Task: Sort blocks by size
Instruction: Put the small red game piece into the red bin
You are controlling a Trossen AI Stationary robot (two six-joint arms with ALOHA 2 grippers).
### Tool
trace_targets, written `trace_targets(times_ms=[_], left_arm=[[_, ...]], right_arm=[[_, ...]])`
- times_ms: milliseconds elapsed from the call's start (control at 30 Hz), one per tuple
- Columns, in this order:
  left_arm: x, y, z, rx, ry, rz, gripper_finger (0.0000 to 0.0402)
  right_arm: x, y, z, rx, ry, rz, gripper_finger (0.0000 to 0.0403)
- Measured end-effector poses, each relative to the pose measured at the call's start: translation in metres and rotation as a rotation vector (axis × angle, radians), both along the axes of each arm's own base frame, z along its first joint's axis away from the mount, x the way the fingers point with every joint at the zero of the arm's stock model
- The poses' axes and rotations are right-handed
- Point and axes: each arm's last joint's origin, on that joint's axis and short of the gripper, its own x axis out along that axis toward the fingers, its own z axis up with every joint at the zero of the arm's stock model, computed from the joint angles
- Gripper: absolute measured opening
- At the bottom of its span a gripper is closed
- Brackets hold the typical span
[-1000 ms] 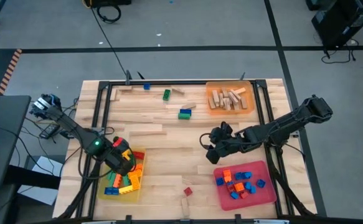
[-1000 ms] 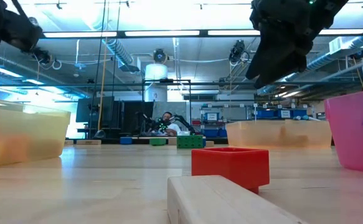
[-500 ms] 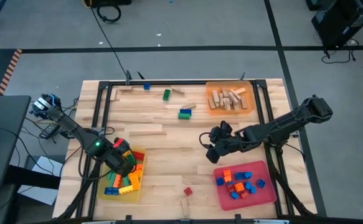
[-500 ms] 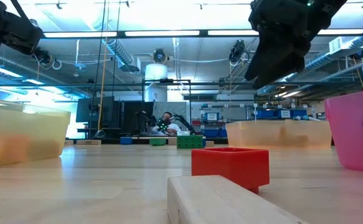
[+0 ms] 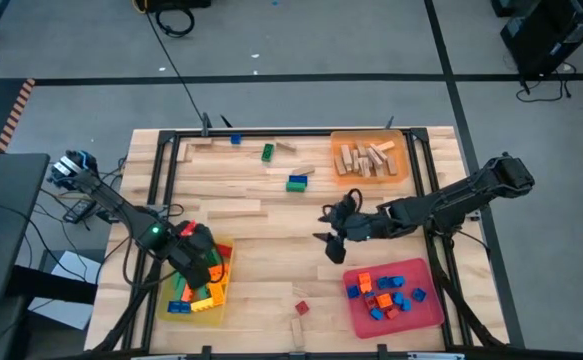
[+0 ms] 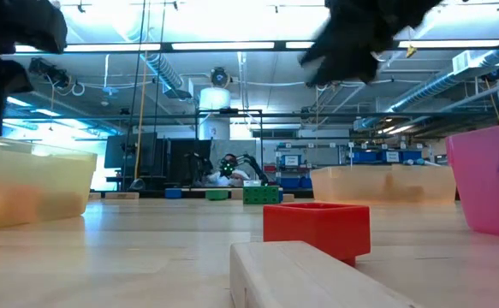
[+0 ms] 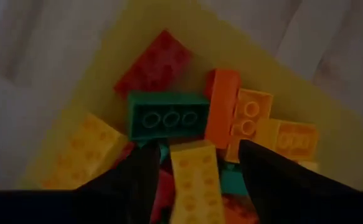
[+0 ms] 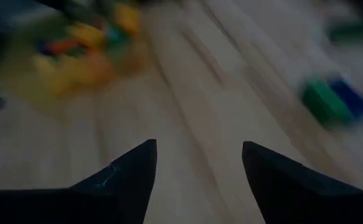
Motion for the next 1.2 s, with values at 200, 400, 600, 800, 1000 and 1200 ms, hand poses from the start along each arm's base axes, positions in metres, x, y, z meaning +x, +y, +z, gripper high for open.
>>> trace_targets(times_ms=[200,400,600,800,1000,1200], left_arm=[[-0.010,0.012,0.014,0.126,-0.106,-0.132,0.0225],[-0.035,0.034,0.037,0.223,-0.235,-0.184,0.0225],[-0.055,0.052,0.042,0.256,-0.327,-0.225,0.0225],[-0.066,0.061,0.029,0.253,-0.336,-0.218,0.0225],[-0.069,0.062,0.018,0.220,-0.313,-0.239,0.0225],[-0.070,0.060,0.017,0.174,-0.292,-0.263,0.0225]], right_arm=[[0.014,0.013,0.032,-0.151,-0.162,0.156,0.0258],[0.039,0.028,0.064,-0.247,-0.019,0.221,0.0272],[0.074,0.056,0.070,-0.257,0.220,0.318,0.0299],[0.093,0.083,0.044,-0.284,0.501,0.434,0.0323],[0.105,0.124,0.007,-0.251,0.580,0.613,0.0331],[0.113,0.155,-0.023,-0.260,0.626,0.704,0.0331]])
